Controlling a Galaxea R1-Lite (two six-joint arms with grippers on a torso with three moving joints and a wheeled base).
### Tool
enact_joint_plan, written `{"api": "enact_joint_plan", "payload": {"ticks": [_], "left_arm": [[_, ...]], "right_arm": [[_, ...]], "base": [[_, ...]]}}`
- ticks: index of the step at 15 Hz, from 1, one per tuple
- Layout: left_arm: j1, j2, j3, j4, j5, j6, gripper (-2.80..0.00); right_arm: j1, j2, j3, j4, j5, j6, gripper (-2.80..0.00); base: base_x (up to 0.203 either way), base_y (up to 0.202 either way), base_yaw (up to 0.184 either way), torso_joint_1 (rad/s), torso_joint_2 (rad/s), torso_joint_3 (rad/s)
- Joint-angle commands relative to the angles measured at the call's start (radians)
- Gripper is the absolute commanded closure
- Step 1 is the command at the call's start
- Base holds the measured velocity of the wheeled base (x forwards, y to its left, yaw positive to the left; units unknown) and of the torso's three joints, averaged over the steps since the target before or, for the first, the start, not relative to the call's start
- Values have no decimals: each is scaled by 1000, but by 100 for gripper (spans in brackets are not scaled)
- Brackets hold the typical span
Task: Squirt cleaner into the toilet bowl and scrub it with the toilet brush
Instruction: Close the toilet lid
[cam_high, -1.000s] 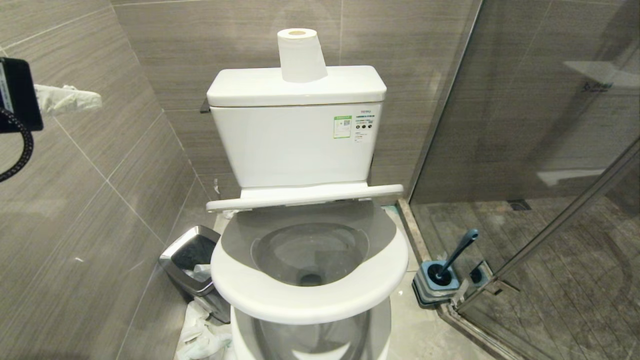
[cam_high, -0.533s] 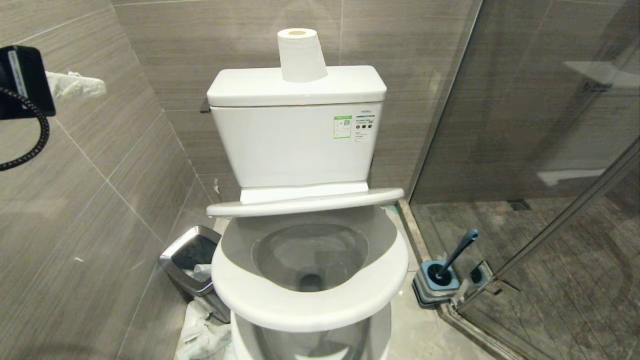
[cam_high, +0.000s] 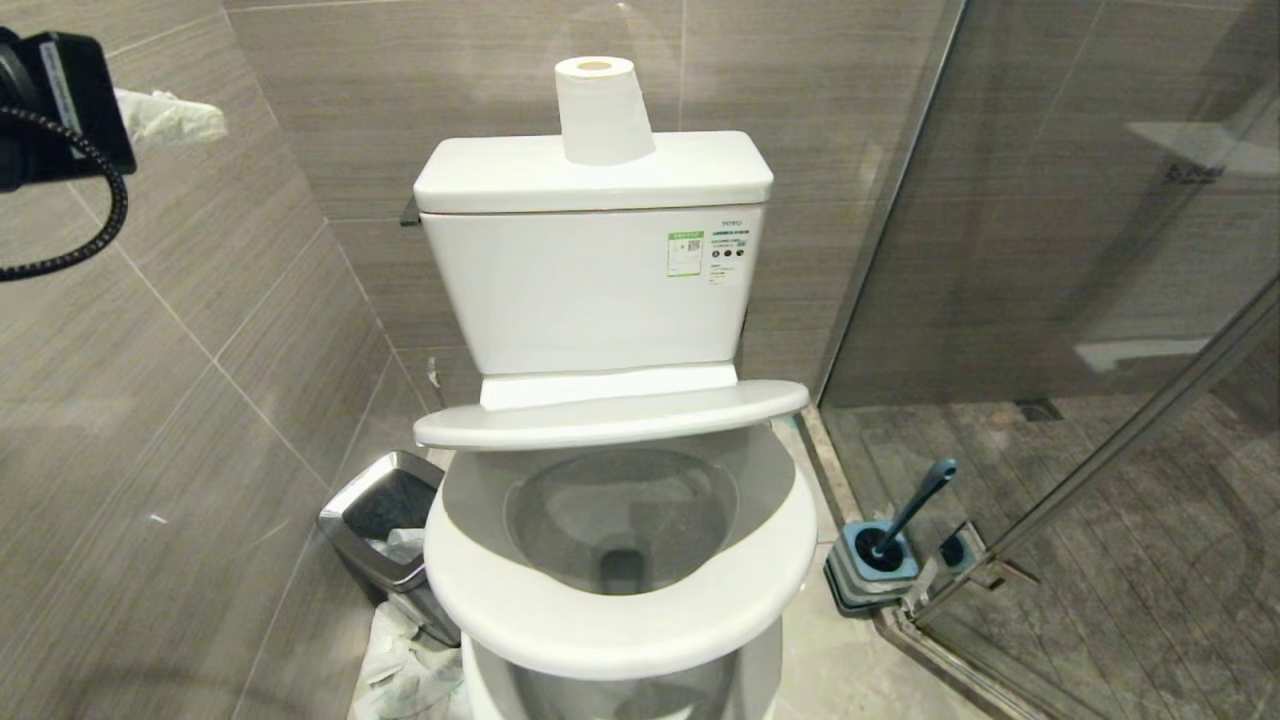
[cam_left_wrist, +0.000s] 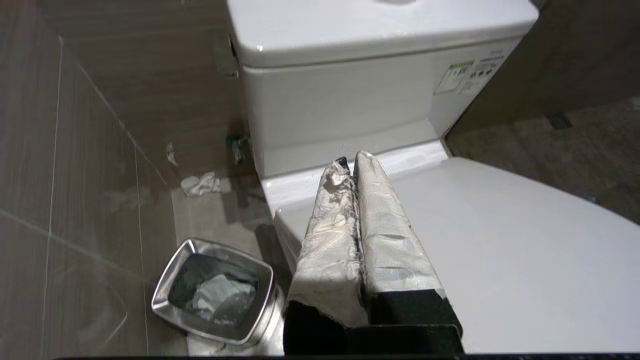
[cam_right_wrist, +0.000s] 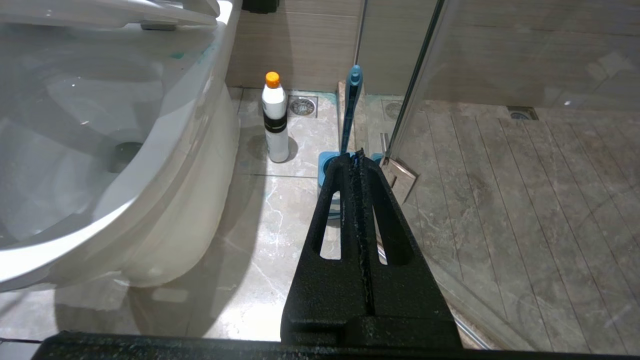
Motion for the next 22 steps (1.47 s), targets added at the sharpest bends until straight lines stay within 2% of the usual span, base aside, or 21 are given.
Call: {"api": "enact_joint_plan", "payload": {"ticks": [1,3,9,10,12,13,17,22], "left_arm": [[-21,72,-49,-23,-3,-2,0],[-52,115,-57,-28,-4,-4,0],[-149,209,83,16,-1,-2,0],[-164,218,97,52,-7,15,0],[-175,222,114,139,-86,105,0],[-180,233,127,150,-111,127,0],[-206,275,187,155,-116,132,0],[-279,265,310,148,-116,121,0]], "right_arm": [[0,2,0,-1,0,-1,0],[0,2,0,-1,0,-1,0],[0,2,0,-1,0,-1,0],[0,2,0,-1,0,-1,0],[0,2,0,-1,0,-1,0],[0,2,0,-1,0,-1,0],[0,2,0,-1,0,-1,0],[0,2,0,-1,0,-1,0]], "base": [[0,0,0,0,0,0],[0,0,0,0,0,0],[0,0,0,0,0,0],[0,0,0,0,0,0],[0,0,0,0,0,0],[0,0,0,0,0,0],[0,0,0,0,0,0],[0,0,0,0,0,0]]}}
